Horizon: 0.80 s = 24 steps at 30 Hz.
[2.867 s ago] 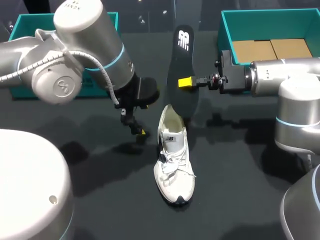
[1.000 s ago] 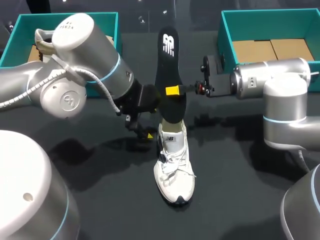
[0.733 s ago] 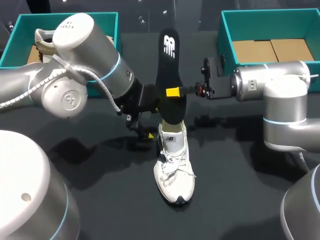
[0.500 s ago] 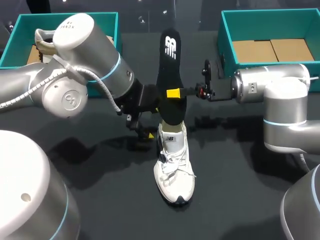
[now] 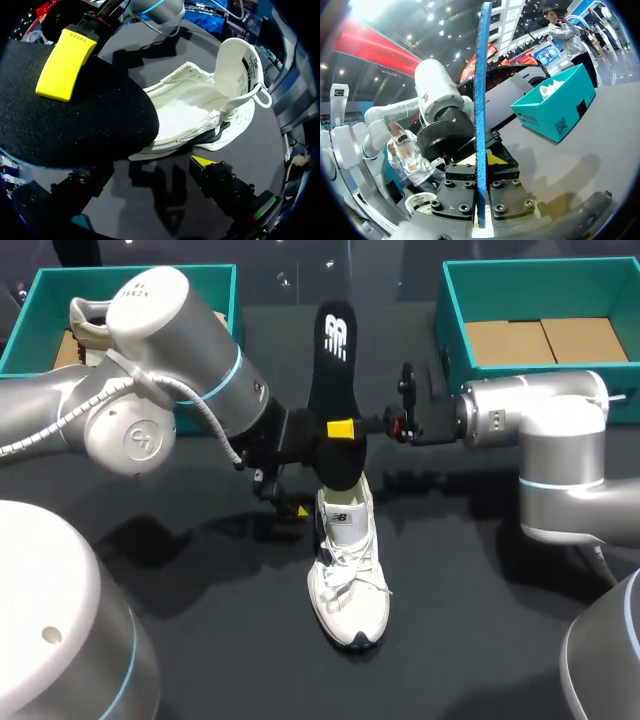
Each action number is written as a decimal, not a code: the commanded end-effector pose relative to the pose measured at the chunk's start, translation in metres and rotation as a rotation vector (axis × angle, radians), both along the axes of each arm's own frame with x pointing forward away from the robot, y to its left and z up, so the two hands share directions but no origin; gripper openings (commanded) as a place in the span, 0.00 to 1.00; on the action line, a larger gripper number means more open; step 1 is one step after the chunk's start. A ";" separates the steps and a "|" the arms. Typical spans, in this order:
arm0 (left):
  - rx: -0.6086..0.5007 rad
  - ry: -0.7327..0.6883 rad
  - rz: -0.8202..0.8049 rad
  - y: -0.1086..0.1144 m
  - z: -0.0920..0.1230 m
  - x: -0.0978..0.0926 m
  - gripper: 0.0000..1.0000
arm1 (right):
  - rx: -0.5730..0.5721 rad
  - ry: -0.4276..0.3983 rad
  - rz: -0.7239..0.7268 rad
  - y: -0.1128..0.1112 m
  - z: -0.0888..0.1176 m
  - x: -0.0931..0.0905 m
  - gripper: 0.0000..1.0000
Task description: Take the shoe out of the shoebox, open the shoe tongue, remove and reinsert the insole, then place the shoe into the shoebox
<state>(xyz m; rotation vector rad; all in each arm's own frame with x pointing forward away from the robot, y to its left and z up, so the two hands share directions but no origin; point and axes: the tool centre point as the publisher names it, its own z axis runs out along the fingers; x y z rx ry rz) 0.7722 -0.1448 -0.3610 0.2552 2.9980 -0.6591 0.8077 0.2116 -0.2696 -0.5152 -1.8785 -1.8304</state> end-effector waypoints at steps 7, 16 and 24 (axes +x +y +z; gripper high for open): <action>-0.001 0.000 -0.001 0.001 -0.001 0.000 1.00 | 0.023 -0.044 -0.021 -0.003 -0.013 -0.003 0.00; -0.001 0.000 -0.001 0.001 -0.001 0.000 1.00 | 0.026 -0.071 -0.009 -0.005 -0.016 -0.010 0.00; -0.001 0.000 -0.001 0.001 -0.001 0.000 1.00 | 0.018 -0.075 0.000 -0.005 -0.023 -0.017 0.00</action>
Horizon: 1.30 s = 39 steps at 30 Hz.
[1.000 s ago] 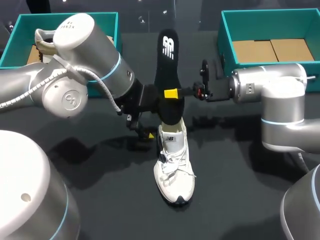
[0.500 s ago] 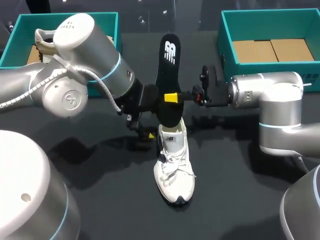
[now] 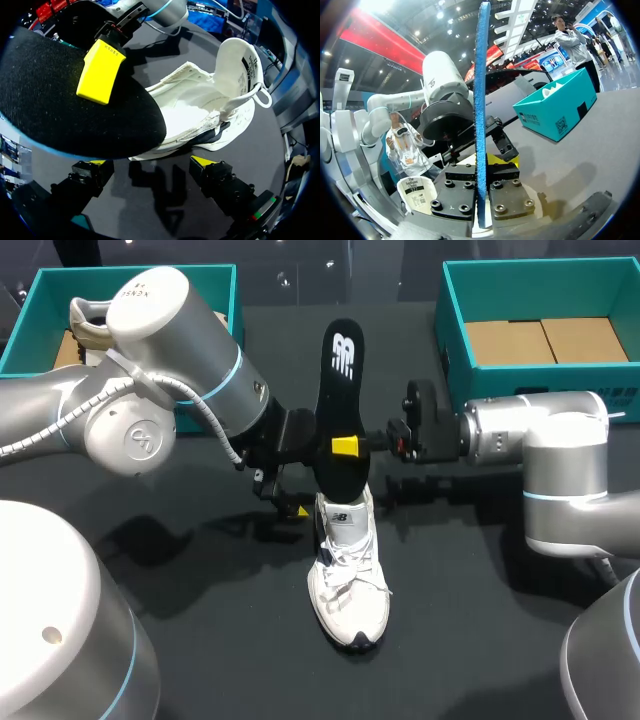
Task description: Take the shoe out of the shoebox, open the shoe tongue, remove and reinsert the insole, then place the shoe into the shoebox
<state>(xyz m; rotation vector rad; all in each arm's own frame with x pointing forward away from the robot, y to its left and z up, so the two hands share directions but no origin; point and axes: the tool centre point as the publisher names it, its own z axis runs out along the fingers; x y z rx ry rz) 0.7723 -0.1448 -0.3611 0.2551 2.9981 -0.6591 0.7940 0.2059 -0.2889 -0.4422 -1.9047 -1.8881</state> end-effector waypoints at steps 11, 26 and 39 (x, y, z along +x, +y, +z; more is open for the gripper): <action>-0.002 0.000 -0.001 0.001 -0.001 0.000 1.00 | -0.035 0.018 -0.053 0.000 -0.016 -0.015 0.00; -0.002 0.000 -0.001 0.001 -0.001 0.000 1.00 | -0.088 0.122 -0.092 0.002 -0.043 -0.041 0.00; -0.002 0.000 -0.001 0.001 -0.001 0.000 1.00 | -0.099 0.178 -0.117 0.000 -0.056 -0.062 0.00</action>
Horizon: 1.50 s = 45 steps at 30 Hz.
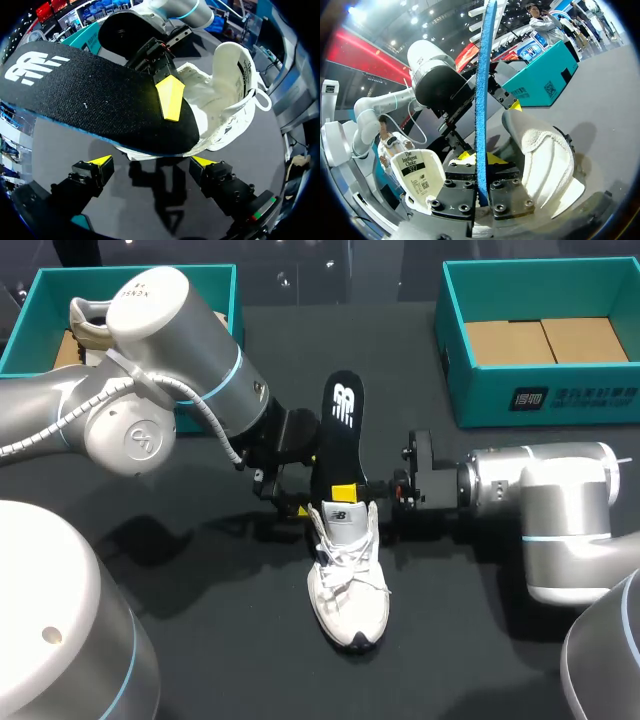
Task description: Take the shoe out of the shoebox, open the shoe tongue, remove and reinsert the insole, then place the shoe into the shoebox
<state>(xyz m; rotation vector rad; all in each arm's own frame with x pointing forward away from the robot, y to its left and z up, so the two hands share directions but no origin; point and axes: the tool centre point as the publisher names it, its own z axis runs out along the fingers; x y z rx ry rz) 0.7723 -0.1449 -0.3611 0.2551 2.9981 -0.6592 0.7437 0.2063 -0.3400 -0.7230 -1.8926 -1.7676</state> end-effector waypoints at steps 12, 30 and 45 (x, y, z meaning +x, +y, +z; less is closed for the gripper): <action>-0.001 0.000 -0.001 0.001 -0.001 0.000 1.00 | 0.005 -0.016 0.024 0.000 0.004 -0.010 0.18; -0.001 0.000 -0.001 0.001 -0.001 0.000 1.00 | -0.026 -0.108 0.067 0.001 0.032 0.002 0.22; -0.001 0.000 -0.001 0.001 -0.001 0.000 1.00 | -0.055 -0.126 0.098 -0.001 0.042 0.027 0.00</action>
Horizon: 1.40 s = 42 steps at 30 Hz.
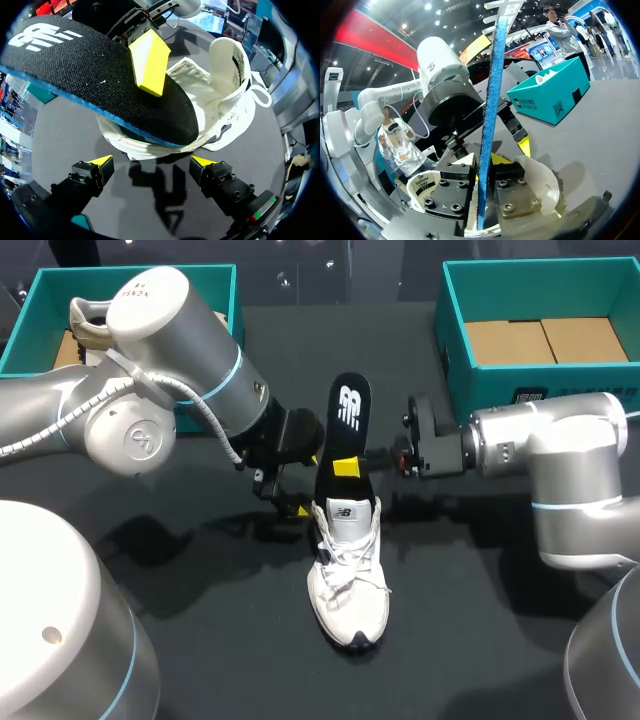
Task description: Take the shoe out of the shoebox, open the shoe tongue, remove and reinsert the insole, then place the shoe into the shoebox
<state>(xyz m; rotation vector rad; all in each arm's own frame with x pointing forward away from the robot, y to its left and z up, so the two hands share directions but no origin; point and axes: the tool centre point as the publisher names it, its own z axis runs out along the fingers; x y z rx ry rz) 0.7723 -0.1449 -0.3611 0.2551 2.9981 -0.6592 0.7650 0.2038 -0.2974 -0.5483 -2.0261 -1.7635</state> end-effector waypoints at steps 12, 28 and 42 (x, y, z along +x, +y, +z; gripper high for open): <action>-0.001 0.000 -0.001 0.001 -0.001 0.000 1.00 | 0.004 0.067 -0.019 0.001 -0.028 -0.012 0.00; -0.001 0.000 -0.001 0.001 -0.001 0.000 1.00 | -0.007 0.086 -0.042 0.004 -0.030 -0.032 0.22; -0.001 0.000 -0.001 0.001 -0.001 0.000 1.00 | -0.072 0.027 -0.022 -0.002 -0.009 -0.007 0.29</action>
